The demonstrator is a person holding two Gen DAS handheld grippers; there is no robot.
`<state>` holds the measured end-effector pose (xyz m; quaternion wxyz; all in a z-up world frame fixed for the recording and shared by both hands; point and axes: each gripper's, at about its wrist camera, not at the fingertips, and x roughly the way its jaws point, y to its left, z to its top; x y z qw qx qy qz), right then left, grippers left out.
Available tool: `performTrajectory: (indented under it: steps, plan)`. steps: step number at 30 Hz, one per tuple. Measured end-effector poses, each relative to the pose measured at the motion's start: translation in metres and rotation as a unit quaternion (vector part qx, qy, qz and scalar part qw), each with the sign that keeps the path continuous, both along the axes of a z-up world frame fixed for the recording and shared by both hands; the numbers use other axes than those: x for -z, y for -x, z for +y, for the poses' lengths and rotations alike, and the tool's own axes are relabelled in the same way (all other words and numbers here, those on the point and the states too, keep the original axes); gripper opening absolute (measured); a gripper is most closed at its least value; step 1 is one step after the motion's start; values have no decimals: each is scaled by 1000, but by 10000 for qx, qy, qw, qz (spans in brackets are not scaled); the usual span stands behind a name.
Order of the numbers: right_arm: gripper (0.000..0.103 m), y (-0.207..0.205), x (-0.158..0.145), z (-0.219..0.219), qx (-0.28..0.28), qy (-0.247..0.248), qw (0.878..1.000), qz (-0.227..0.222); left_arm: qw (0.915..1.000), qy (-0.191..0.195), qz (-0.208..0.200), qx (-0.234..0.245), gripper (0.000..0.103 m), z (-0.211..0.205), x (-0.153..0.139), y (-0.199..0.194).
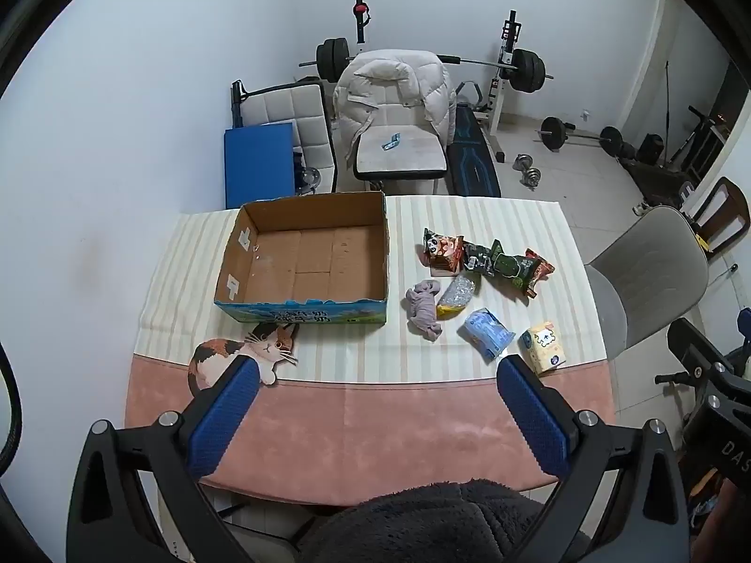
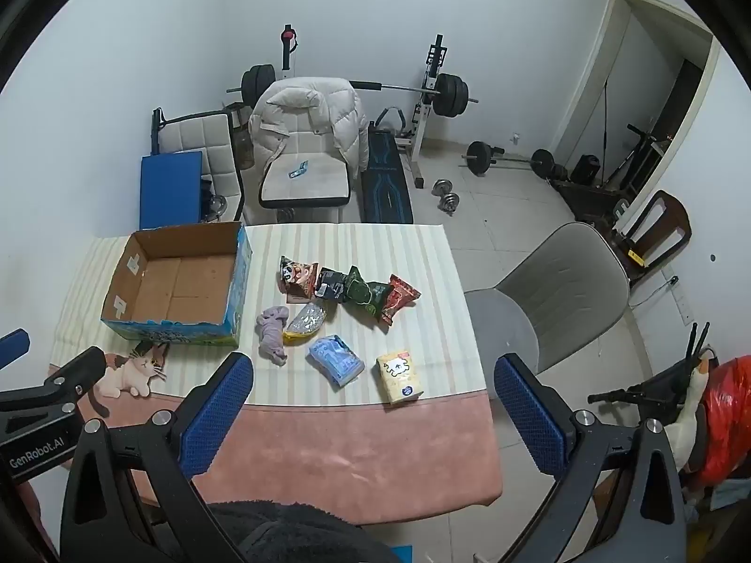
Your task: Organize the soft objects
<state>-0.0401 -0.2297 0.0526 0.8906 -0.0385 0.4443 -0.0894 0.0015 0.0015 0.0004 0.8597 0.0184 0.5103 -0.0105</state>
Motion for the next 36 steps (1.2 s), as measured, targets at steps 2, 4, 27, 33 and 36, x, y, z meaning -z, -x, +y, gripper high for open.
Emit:
performTrajectory:
  steps: [2, 4, 27, 33, 36]
  plan:
    - [103, 0, 0, 0, -7, -50, 10000, 20, 9998, -192, -52, 13, 103, -3, 0, 0]
    - [103, 1, 0, 0, -11, -62, 10000, 7, 9998, -212, -55, 3, 103, -5, -1, -1]
    - [103, 7, -14, 6, 9, 24, 9999, -159, 9993, 48, -366, -36, 103, -1, -12, 10]
    - [103, 8, -14, 7, -1, 26, 9998, -177, 9992, 63, -380, -42, 103, -1, -13, 10]
    - [103, 8, -15, 7, 3, 14, 9998, -184, 9992, 55, -405, -53, 103, -2, -14, 10]
